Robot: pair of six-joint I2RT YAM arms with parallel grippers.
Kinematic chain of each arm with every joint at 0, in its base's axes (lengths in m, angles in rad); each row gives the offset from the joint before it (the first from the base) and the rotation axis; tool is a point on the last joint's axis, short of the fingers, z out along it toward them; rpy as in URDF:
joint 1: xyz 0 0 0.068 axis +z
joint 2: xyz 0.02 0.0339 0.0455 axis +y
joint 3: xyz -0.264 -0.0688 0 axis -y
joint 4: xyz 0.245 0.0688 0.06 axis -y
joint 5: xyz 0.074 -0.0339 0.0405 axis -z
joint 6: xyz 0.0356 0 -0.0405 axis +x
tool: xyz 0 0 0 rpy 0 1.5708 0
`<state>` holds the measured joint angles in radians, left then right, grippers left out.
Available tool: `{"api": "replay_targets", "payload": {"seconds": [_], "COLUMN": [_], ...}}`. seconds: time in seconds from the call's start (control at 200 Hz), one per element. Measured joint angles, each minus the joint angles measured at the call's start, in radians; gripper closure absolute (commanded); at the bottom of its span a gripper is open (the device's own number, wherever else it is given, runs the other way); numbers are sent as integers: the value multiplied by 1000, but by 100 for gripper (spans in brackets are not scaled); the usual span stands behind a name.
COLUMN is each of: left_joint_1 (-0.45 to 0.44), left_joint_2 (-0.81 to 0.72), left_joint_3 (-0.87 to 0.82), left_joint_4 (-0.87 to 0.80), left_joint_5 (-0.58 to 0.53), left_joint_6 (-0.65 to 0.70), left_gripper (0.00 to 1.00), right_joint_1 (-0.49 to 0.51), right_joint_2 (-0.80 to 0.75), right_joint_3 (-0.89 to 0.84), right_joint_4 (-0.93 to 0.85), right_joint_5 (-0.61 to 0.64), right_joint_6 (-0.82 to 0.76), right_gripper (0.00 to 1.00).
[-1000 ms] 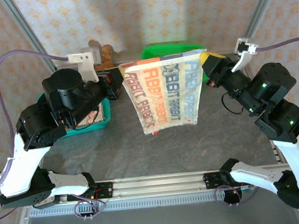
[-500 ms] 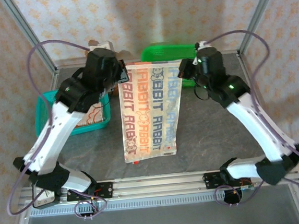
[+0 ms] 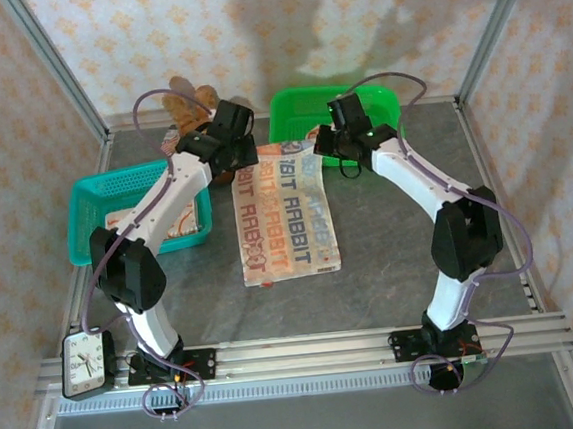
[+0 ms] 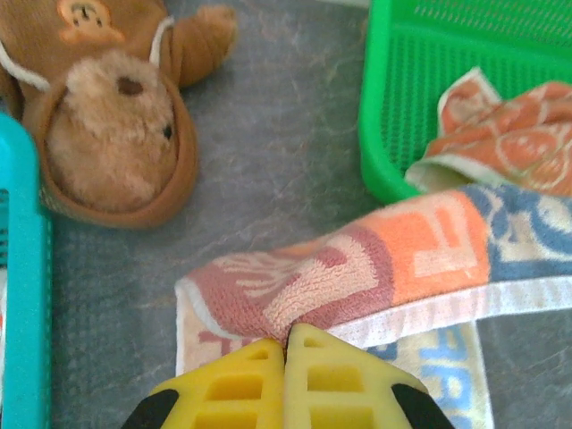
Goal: Fold and stack the towels
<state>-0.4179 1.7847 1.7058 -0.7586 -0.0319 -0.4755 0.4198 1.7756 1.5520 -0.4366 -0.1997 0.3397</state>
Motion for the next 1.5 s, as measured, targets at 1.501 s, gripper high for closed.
{"api": "replay_targets", "payload": {"seconds": [1.501], "left_joint_1": [-142], "left_joint_2": [-488], "left_joint_3": [-692], "left_joint_4": [149], "left_joint_5": [103], "left_joint_6": [-296], "left_gripper": [100], "right_joint_1": [185], "right_joint_2": [-479], "right_joint_3": [-672], "right_joint_4": [52], "right_joint_5": [-32], "right_joint_6": [203], "right_gripper": [100]}}
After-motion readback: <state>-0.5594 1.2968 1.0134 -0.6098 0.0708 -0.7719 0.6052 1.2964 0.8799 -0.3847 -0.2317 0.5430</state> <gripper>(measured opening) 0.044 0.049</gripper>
